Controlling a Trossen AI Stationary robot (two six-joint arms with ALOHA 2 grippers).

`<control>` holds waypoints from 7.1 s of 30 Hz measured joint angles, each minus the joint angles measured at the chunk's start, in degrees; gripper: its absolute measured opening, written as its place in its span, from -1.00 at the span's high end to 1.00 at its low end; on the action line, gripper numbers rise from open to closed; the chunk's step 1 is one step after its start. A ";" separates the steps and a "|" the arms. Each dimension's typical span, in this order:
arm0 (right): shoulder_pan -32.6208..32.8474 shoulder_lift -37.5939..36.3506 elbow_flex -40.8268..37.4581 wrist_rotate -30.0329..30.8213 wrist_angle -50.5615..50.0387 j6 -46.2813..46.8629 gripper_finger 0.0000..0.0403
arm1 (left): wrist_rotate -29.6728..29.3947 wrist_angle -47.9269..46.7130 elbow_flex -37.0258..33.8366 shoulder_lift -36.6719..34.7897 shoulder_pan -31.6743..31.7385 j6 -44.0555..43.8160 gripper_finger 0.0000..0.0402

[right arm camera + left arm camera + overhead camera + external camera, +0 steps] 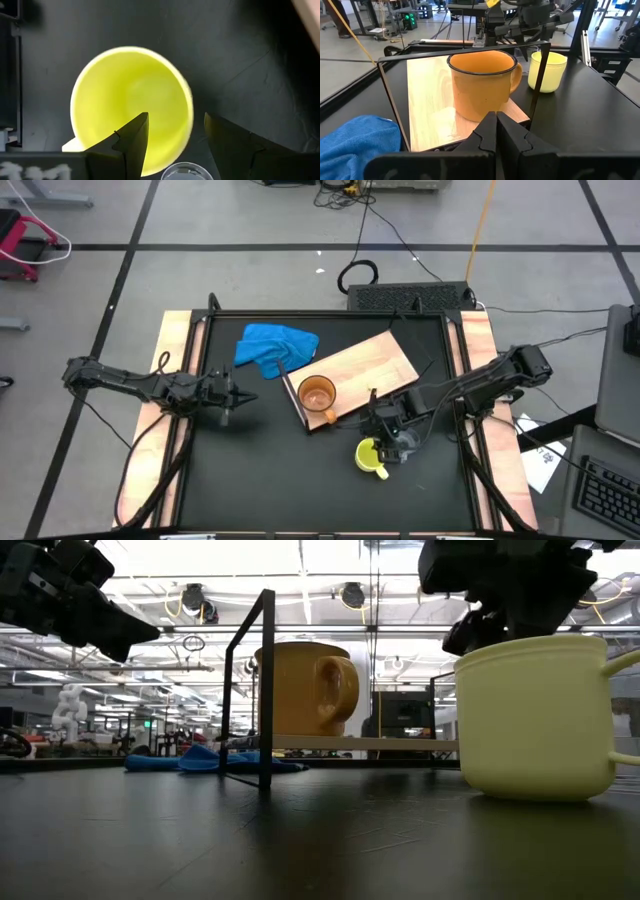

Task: Stack small to large cups/mugs on shelf
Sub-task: Put the yellow mug on the shelf

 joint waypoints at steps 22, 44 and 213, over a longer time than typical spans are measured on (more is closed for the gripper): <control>0.35 1.15 0.00 1.51 0.04 -1.10 0.08 | 0.00 0.02 0.00 0.00 0.00 -0.55 0.93; 0.35 1.15 0.00 1.51 0.05 -3.01 0.23 | -0.01 0.02 0.00 -0.02 0.01 -0.55 0.93; -34.18 12.03 29.75 2.69 -24.92 -24.35 1.00 | -0.04 -2.02 -0.02 -0.02 0.01 2.34 0.93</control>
